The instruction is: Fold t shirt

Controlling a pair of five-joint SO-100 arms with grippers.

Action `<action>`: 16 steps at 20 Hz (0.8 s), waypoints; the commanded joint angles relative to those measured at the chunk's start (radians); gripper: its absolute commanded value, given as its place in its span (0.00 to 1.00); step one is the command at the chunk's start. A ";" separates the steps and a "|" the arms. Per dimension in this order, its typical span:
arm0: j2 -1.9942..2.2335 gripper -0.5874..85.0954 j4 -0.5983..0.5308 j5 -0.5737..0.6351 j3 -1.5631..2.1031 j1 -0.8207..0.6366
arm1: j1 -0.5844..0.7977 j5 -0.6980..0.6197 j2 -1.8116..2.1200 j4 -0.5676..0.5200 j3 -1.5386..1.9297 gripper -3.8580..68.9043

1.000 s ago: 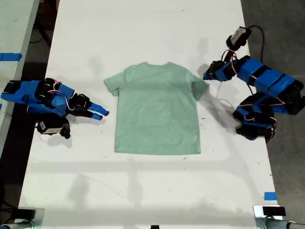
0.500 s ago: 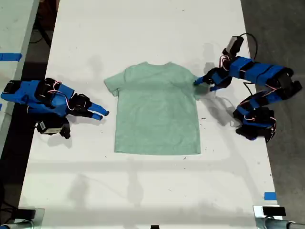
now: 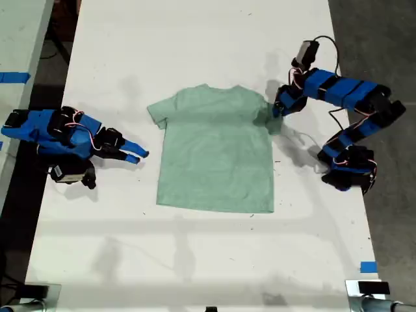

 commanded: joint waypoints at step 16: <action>0.011 0.20 -0.003 0.003 0.043 0.002 | -0.518 -0.140 -0.445 0.377 -1.023 0.55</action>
